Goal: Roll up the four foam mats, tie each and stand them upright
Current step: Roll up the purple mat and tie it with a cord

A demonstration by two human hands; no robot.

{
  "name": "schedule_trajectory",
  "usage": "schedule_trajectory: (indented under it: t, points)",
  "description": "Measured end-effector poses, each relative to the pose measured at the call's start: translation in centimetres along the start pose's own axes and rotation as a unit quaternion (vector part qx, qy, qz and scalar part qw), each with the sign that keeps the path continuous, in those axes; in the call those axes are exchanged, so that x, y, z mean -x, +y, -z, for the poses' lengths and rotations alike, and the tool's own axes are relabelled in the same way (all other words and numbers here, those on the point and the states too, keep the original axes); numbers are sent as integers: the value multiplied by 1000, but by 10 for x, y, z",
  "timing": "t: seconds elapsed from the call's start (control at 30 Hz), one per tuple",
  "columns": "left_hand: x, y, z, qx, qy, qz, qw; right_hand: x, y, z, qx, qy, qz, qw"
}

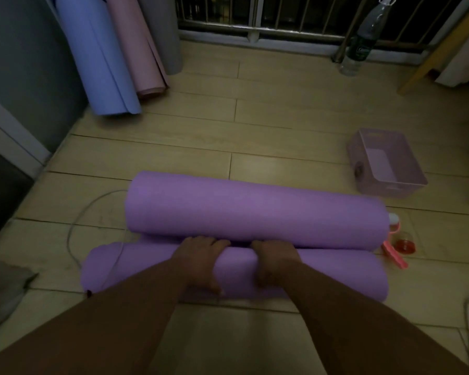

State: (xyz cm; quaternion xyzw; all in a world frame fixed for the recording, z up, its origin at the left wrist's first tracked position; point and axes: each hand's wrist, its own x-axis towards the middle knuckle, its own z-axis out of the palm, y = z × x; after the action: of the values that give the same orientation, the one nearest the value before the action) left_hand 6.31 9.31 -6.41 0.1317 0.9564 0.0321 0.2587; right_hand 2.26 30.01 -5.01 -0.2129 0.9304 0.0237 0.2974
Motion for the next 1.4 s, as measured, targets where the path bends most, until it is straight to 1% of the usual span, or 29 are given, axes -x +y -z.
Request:
schedule_trajectory:
  t: [0.03, 0.17, 0.23, 0.33, 0.43, 0.5, 0.53, 0.57, 0.63, 0.7, 0.77, 0.8, 0.83, 0.9, 1.0, 1.07, 1.13, 1.17, 1.2, 1.3, 1.37, 1.4]
  points:
    - [3, -1, -1, -11, 1, 2, 1000, -3, 1, 5, -5, -8, -2, 1000]
    - [-4, -3, 10, -20, -36, 24, 999, -4, -1, 7, -12, -41, 7, 999]
    - [-9, -2, 18, -18, -51, 16, 998, -1, 0, 1, -16, -33, 5, 999]
    - [-12, -6, 22, 19, -67, 11, 998, 4, 8, 0, -5, -2, -5, 1000]
    - [-11, -5, 16, 40, -93, 16, 995, 7, 13, 0, 8, -16, -9, 1000]
    - [-10, -4, 11, 30, -98, 23, 994, 7, 12, -4, 8, -26, 0, 1000]
    - [-7, -3, 8, 23, -86, 22, 996, 8, 11, -6, -1, -24, 2, 1000]
    - [-2, -3, 6, 17, -52, 10, 998, 7, 10, -7, -12, -19, 2, 1000]
    - [5, -5, -5, -17, 79, -21, 997, 6, 11, -4, -35, -4, -5, 999]
    - [12, -7, -14, -27, 138, -8, 990, 4, 12, 1, -51, 5, -11, 999]
    - [14, -3, -13, -16, 67, 4, 998, 2, 11, 3, -51, -6, -7, 999]
    - [12, 1, -9, -13, 9, 24, 1000, 1, 11, 2, -46, -14, -4, 999]
    - [7, 4, -5, -19, -16, 31, 999, 1, 11, 0, -40, -17, -1, 999]
    - [-1, 7, 9, -18, -31, 26, 999, 2, 12, -5, -36, 0, 4, 999]
    - [-7, -1, 18, 26, -37, 21, 999, 8, 14, -10, 3, 56, 21, 998]
    - [-10, -5, 20, 39, -39, 15, 998, 10, 13, -12, 28, 55, 24, 998]
    - [-11, -5, 18, 26, -45, 10, 999, 10, 7, -12, 20, 47, 10, 999]
    - [-9, -6, 14, 21, -38, 7, 999, 9, 4, -11, 12, 44, 1, 999]
    - [-6, -7, 8, 17, -14, -1, 1000, 8, 2, -9, 5, 40, -7, 999]
    - [6, -11, -16, -7, 141, -28, 990, 4, 0, -3, 1, 34, -16, 999]
    - [8, -13, -26, 5, 142, -13, 990, 0, 1, 3, -13, 13, -11, 1000]
    - [7, -10, -27, -5, 139, -13, 990, -1, 1, 4, -20, 0, -8, 1000]
